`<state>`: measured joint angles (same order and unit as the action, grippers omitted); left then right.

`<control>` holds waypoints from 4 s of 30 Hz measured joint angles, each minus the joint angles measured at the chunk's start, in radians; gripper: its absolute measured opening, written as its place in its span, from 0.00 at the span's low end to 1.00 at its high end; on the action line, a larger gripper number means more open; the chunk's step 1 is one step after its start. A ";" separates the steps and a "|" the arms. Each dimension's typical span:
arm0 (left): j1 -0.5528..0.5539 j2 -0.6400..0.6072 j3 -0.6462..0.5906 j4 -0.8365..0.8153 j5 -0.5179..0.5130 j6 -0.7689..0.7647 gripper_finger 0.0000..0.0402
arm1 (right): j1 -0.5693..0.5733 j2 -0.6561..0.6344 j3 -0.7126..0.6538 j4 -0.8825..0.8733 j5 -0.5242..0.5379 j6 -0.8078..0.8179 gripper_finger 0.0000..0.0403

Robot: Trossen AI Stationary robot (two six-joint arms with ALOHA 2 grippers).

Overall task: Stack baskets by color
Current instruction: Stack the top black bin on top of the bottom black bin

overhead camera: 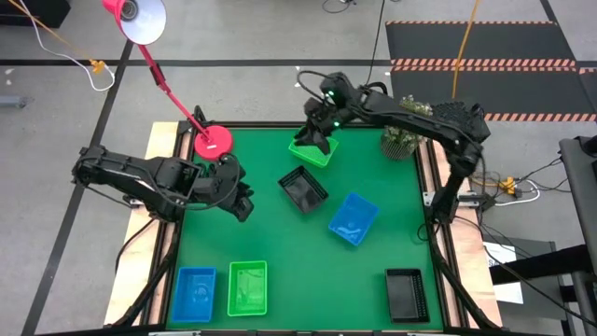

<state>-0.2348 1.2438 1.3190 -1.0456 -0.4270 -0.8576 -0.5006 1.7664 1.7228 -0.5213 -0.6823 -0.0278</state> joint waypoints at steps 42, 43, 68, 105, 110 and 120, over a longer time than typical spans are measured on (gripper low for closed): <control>0.066 0.000 0.000 0.002 -0.071 -0.090 0.25 | 0.113 0.361 0.036 -0.016 0.155 -0.566 0.47; 0.066 0.000 0.000 0.002 -0.071 -0.083 0.25 | 0.120 0.364 0.036 -0.022 0.183 -0.576 0.47; 0.066 0.000 -0.001 0.002 -0.068 0.016 0.25 | 0.121 0.380 -0.049 -0.050 0.319 -0.566 0.14; 0.050 0.000 -0.001 0.001 -0.044 0.145 0.25 | 0.251 -0.268 -0.049 -0.538 0.315 -0.134 0.01; 0.030 0.000 -0.001 0.002 -0.038 0.142 0.25 | 0.352 -0.357 -0.049 -0.594 0.318 0.009 0.01; -0.026 0.000 -0.001 0.004 -0.016 0.134 0.25 | 0.626 -0.405 -0.049 -0.712 0.445 0.222 0.01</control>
<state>-0.2610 1.2438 1.3182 -1.0419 -0.4425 -0.7235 0.1254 1.3613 1.6737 -1.2328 -0.2368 0.1944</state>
